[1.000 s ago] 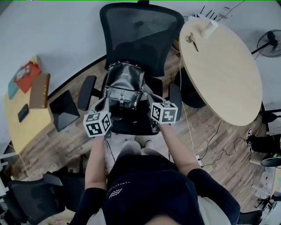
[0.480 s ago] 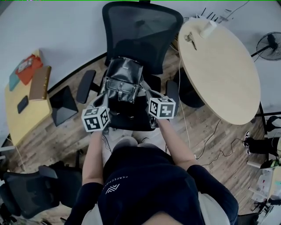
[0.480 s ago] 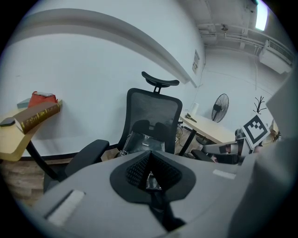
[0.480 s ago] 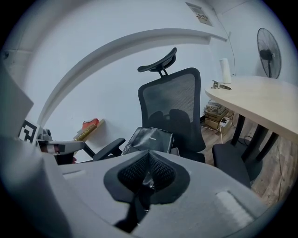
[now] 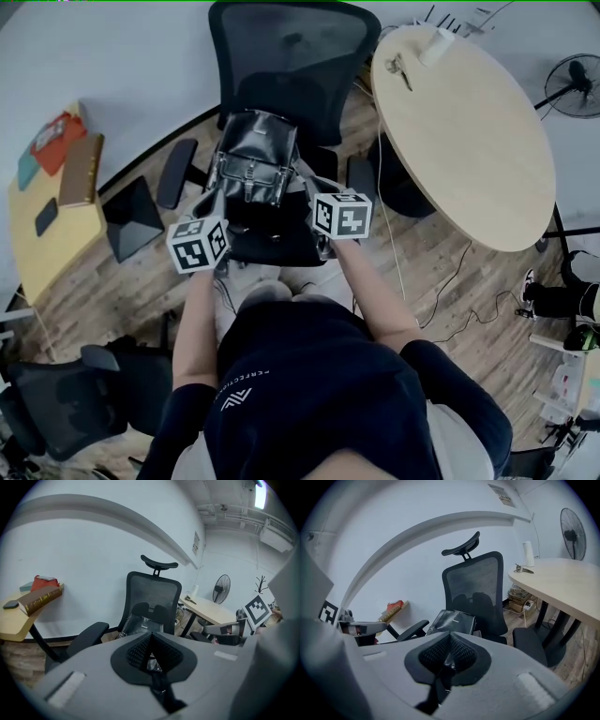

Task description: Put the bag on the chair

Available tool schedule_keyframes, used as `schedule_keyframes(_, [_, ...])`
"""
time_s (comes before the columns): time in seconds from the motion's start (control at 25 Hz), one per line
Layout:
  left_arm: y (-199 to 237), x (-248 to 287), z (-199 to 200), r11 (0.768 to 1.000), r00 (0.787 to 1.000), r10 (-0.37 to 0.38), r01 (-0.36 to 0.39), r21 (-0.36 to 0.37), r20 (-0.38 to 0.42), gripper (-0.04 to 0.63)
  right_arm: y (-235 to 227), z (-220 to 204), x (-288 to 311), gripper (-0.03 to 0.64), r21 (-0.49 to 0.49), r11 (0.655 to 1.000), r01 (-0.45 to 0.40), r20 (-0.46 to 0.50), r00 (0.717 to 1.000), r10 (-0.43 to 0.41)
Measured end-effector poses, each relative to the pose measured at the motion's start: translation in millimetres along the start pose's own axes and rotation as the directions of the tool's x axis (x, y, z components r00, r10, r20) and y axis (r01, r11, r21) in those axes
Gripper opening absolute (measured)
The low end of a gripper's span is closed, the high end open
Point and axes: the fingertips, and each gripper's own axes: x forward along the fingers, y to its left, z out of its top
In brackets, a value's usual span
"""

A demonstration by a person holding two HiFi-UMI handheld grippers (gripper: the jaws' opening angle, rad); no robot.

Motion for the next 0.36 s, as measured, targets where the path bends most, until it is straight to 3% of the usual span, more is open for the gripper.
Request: schedule_keyframes(0.36, [-9.8,-12.0,-7.4,1.000,1.000,0.015,-0.015,-0.013,0.003,0.015,-3.1,-1.5,-10.6,0.002,-0.035,0.999,-0.010,0.000,1.000,0.010])
